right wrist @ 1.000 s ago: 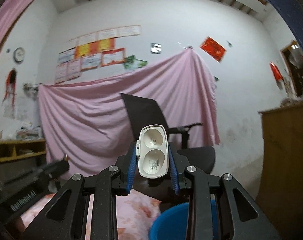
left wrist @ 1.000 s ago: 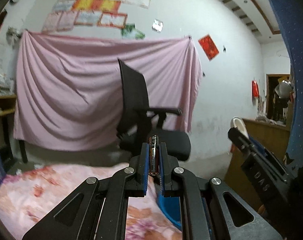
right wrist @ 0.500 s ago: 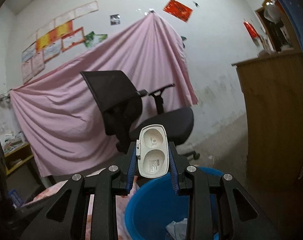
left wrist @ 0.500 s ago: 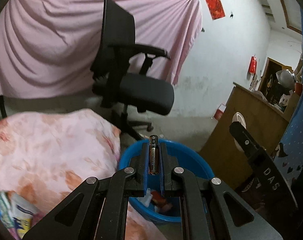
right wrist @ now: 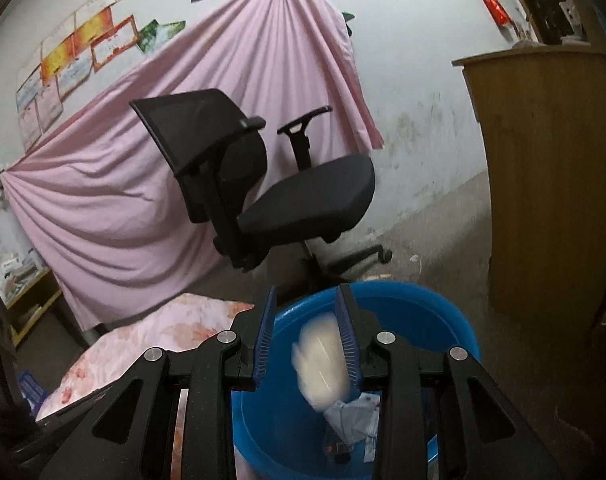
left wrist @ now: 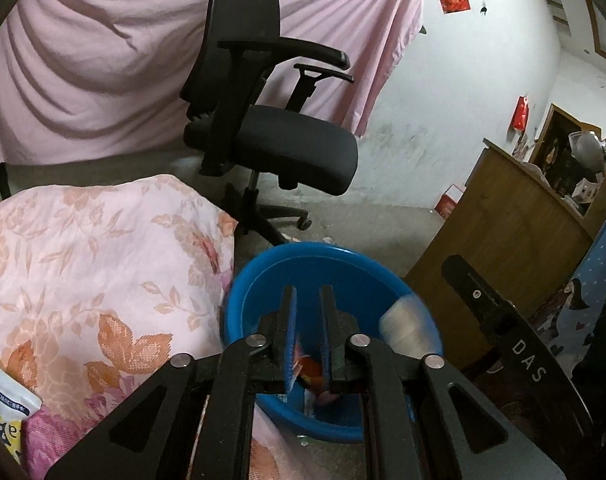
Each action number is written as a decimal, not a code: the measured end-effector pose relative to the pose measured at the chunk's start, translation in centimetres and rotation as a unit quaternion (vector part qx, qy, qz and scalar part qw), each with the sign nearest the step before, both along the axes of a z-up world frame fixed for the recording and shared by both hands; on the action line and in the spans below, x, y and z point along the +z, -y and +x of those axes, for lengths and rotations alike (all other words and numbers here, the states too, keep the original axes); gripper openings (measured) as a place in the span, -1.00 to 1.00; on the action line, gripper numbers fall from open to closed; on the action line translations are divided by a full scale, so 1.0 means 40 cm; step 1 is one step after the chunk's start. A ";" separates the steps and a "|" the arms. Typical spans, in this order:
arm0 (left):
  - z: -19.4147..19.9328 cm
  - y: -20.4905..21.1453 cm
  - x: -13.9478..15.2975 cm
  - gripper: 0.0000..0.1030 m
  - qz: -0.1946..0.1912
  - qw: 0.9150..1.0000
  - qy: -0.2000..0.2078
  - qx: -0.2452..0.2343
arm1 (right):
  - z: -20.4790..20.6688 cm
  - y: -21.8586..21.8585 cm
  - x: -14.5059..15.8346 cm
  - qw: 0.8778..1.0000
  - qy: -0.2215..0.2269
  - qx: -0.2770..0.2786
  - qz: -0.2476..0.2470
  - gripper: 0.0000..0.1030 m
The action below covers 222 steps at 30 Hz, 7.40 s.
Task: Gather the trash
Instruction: 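Carry the battery and earbud case to the blue basin and release both, then move both tools back over the remaining wrappers on the bed, then grasp the blue snack wrapper with the left tool while the right tool grasps the navy tube, then carry the snack wrapper and navy tube to the blue basin and release both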
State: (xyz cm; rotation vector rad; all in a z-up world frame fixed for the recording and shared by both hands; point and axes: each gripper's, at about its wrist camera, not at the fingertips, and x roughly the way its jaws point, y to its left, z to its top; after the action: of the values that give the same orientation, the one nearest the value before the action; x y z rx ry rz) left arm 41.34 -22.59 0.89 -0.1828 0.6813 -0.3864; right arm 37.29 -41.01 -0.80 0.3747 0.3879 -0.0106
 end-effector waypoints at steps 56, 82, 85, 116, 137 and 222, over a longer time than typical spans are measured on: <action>-0.400 -0.683 0.101 0.96 0.005 0.930 0.224 0.291 | -0.196 -0.392 0.132 0.962 0.198 0.145 -0.116 1.00; -0.378 -0.752 -0.074 0.96 0.022 0.965 0.074 0.250 | -0.172 -0.569 -0.002 0.946 0.001 0.277 -0.170 0.98; -0.357 -0.749 -0.087 0.96 0.024 0.968 0.042 0.245 | -0.151 -0.583 -0.029 0.936 -0.049 0.311 -0.156 0.83; -0.224 -0.671 -0.151 -0.15 -0.018 0.993 -0.073 0.087 | -0.081 -0.589 -0.103 0.911 -0.157 0.355 -0.142 -0.70; -0.245 -0.650 -0.120 -0.95 -0.061 0.994 -0.039 0.076 | -0.073 -0.567 -0.079 0.915 -0.122 0.356 -0.143 -0.81; -0.082 -0.015 0.135 -1.00 0.011 0.986 0.161 -0.035 | -0.112 -0.012 0.053 0.991 0.132 0.005 -0.012 -0.77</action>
State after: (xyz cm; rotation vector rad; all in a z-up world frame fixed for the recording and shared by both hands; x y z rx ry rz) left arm 38.06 -21.99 6.30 -0.0733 0.3732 -0.4637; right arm 32.79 -40.55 1.31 0.3460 0.1287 0.0433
